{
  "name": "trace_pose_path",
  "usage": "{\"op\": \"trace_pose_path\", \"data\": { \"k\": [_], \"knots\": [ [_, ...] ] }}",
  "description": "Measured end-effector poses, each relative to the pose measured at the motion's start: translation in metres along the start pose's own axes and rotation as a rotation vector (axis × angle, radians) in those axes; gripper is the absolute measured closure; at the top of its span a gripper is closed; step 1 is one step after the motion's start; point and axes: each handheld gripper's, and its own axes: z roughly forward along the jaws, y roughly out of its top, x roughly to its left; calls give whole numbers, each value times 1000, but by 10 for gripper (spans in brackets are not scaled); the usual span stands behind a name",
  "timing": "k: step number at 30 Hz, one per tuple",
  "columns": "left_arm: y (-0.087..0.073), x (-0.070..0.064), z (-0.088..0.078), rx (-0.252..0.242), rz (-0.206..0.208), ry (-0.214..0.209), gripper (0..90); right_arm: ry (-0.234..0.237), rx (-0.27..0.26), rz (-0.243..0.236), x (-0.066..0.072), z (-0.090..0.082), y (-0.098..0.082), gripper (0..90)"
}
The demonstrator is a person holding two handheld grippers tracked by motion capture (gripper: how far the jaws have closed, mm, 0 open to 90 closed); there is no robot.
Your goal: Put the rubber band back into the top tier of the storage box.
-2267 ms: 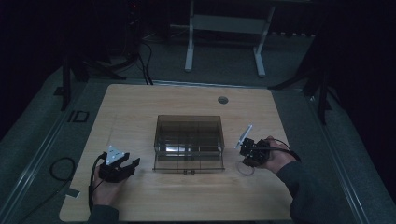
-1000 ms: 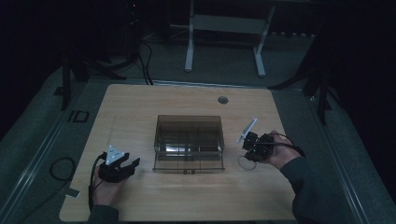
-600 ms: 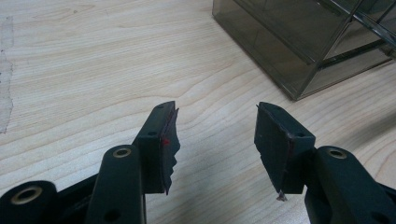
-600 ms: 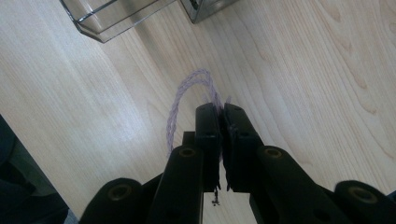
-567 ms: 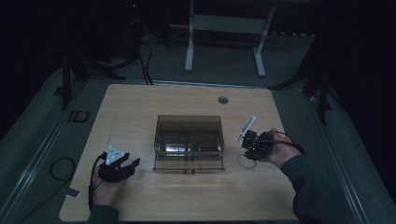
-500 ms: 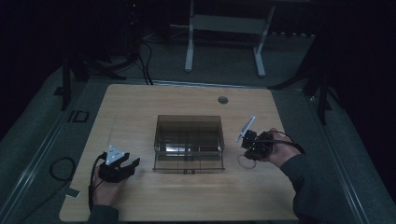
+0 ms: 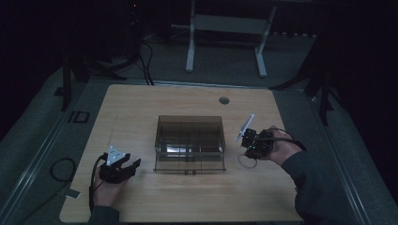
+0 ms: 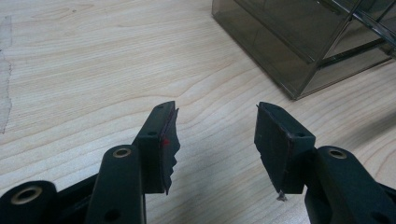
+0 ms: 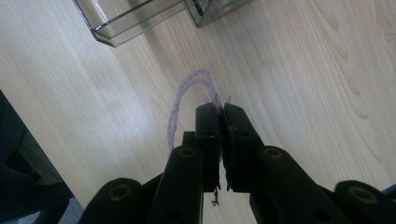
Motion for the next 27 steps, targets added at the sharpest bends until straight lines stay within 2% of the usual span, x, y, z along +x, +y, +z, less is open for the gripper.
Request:
{"op": "trace_pose_path", "data": {
  "k": [12,27],
  "knots": [
    [0,0,0,2,1,-1,494,-12,7,-28,1,-10,9,854],
    [0,0,0,2,3,-1,495,-17,-17,-62,7,-23,24,853]
  ]
}}
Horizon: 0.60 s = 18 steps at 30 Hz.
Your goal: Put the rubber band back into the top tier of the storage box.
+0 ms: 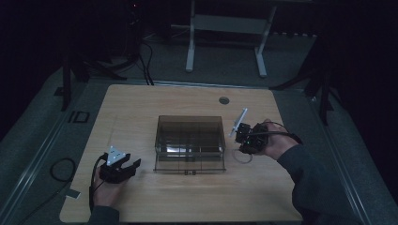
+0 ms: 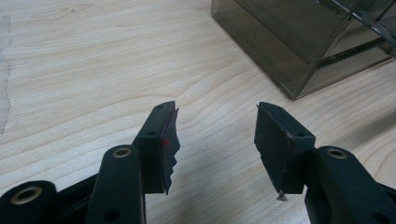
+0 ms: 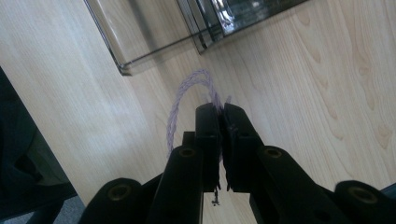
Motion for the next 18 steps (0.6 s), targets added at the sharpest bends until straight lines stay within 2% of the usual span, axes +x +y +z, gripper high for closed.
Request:
{"op": "trace_pose_path", "data": {
  "k": [18],
  "knots": [
    [0,0,0,-1,1,-1,494,11,-28,-50,9,-5,23,853]
  ]
}}
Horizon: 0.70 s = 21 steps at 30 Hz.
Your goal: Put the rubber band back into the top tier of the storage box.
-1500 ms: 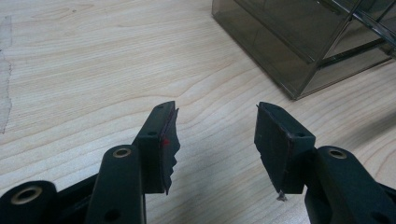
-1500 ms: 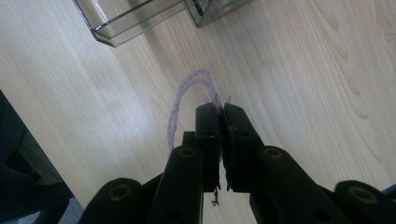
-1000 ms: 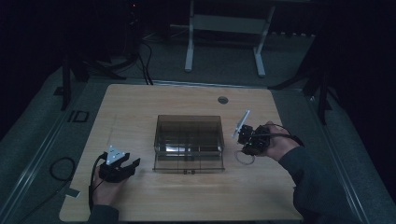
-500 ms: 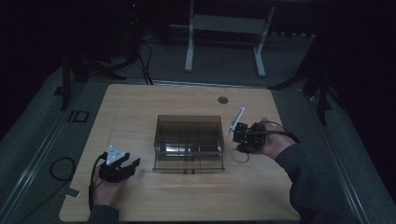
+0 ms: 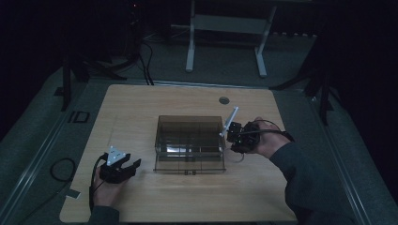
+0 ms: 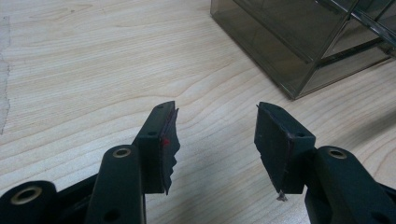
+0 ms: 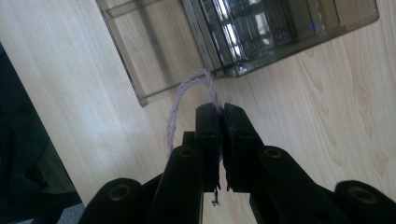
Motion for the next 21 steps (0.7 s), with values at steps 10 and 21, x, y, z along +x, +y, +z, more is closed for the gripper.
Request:
{"op": "trace_pose_path", "data": {
  "k": [10,21],
  "knots": [
    [0,0,0,-2,0,-1,494,12,-4,-35,6,5,17,853],
    [0,0,0,-2,-1,-3,494,26,-8,-63,11,11,29,853]
  ]
}}
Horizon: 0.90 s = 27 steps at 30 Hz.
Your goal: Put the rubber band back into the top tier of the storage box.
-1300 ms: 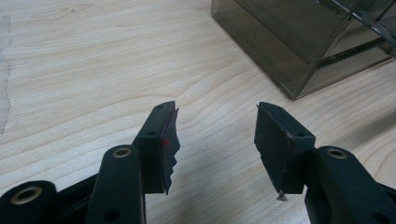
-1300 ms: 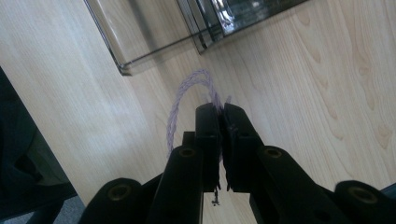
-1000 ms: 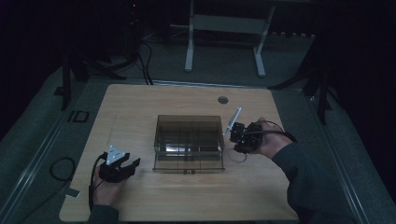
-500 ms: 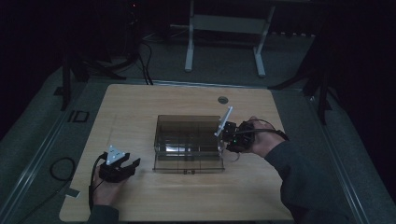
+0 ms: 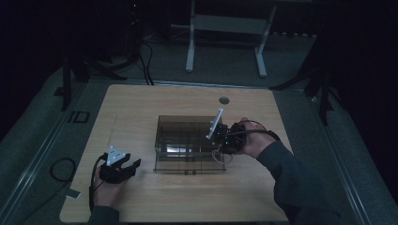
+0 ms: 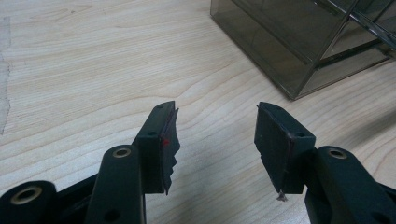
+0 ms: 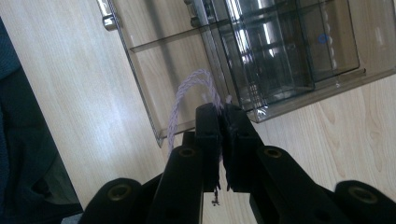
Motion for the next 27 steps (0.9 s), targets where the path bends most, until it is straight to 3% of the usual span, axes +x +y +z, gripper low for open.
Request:
{"op": "trace_pose_path", "data": {
  "k": [27],
  "knots": [
    [0,0,0,-2,0,-2,494,23,13,-32,6,18,19,850]
  ]
}}
